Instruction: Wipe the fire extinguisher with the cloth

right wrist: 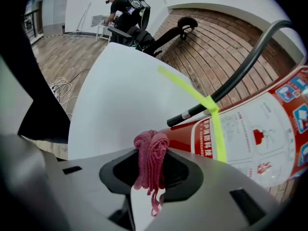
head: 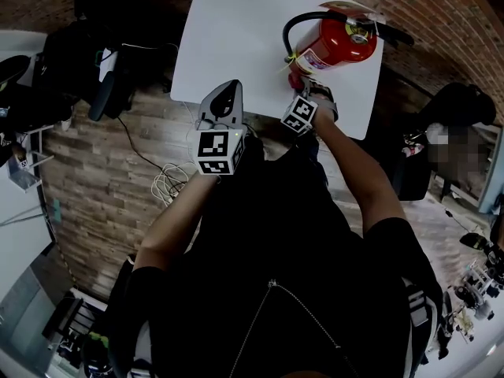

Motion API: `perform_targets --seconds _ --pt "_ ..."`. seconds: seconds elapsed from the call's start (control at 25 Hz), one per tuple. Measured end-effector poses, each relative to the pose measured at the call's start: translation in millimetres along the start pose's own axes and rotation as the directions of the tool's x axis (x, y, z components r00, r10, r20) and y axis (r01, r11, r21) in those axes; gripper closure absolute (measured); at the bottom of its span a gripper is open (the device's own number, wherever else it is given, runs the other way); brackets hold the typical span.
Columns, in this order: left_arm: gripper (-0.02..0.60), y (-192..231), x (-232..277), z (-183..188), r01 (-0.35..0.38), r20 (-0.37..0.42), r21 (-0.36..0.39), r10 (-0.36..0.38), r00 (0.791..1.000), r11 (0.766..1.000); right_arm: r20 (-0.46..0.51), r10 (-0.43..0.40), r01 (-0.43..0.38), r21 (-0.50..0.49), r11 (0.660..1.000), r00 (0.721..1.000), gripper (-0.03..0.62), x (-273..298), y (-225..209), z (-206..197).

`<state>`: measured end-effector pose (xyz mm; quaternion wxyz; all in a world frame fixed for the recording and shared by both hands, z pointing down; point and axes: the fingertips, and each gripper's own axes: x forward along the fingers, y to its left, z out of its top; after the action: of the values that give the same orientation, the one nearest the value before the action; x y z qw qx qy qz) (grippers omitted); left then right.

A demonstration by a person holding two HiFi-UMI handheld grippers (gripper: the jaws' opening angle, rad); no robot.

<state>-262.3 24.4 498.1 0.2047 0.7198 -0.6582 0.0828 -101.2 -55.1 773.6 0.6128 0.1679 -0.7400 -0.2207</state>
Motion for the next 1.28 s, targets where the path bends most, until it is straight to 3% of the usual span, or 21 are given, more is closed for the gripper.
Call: perform_targets --seconds 0.52,1.28 --pt "0.574 17.3 4.8 -2.2 -0.009 -0.025 0.003 0.009 1.000 1.000 -0.077 0.006 0.000 0.066 0.998 0.997 0.470 31.8 8.9 -0.9" --pt "0.574 5.9 13.0 -0.2 0.057 -0.010 -0.005 -0.057 0.998 0.998 -0.057 -0.051 0.056 0.095 0.994 0.997 0.470 -13.8 -18.2 5.9"
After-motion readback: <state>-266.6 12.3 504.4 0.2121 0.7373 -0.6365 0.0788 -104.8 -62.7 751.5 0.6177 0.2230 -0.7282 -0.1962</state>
